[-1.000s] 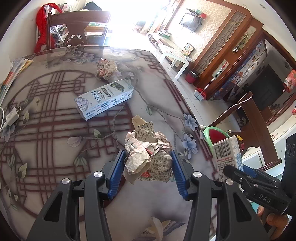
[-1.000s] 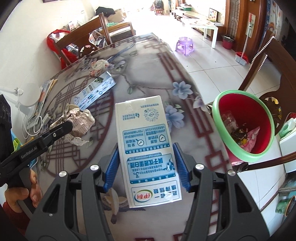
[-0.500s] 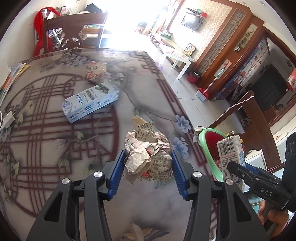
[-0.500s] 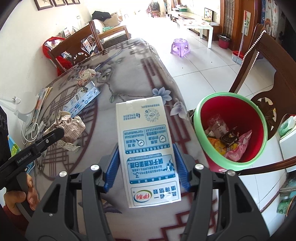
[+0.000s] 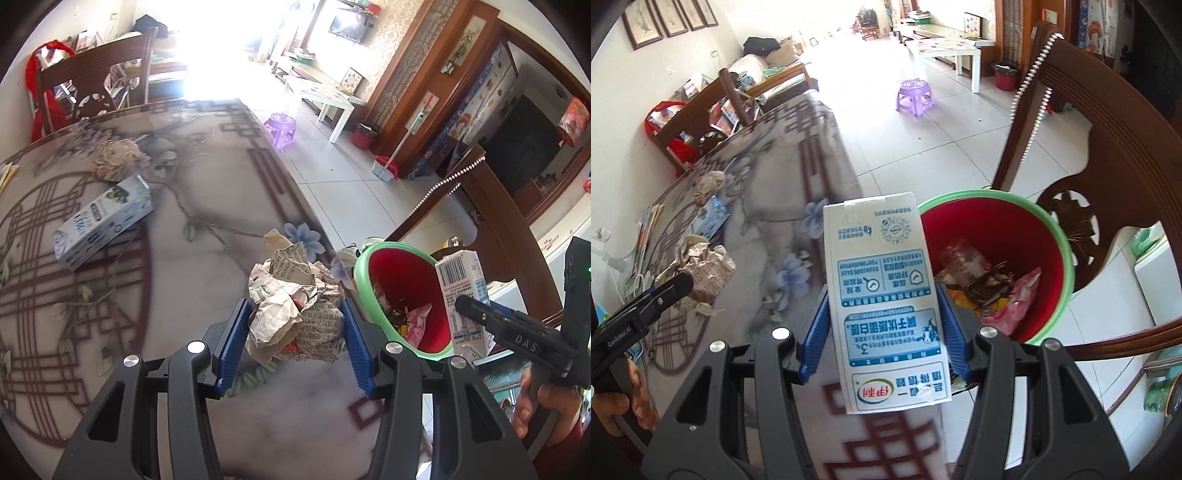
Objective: Collect trash
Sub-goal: 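Carry the white milk carton over the red bin and open the right tool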
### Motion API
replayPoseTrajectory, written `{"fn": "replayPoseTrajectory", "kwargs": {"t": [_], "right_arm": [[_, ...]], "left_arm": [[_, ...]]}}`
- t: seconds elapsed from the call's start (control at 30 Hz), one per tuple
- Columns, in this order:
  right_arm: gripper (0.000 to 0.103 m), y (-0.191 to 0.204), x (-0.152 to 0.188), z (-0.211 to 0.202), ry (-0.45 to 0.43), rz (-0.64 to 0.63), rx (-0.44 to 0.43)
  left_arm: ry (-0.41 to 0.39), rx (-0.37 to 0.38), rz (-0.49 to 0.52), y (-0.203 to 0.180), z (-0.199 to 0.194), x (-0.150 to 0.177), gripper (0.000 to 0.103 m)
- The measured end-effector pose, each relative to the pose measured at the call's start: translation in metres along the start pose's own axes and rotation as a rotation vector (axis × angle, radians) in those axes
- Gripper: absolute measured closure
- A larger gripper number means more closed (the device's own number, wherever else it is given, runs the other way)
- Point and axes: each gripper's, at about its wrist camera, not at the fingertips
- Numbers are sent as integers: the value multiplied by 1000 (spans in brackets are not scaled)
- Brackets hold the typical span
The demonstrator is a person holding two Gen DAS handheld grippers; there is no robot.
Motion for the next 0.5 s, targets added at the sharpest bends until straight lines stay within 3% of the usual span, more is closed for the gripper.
{"fn": "replayPoseTrajectory", "kwargs": {"t": [0.5], "right_arm": [[50,-63,-16,19,5,26,76]], "left_arm": [[42,5,99,-61,34,-3,56]]}}
Point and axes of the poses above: each gripper's, at about its wrist camera, not at the fingertips, and z roughly the way its jaws point, y to its left, x to its underside, and after that the axes turned 10 degrees about -z, right-handed
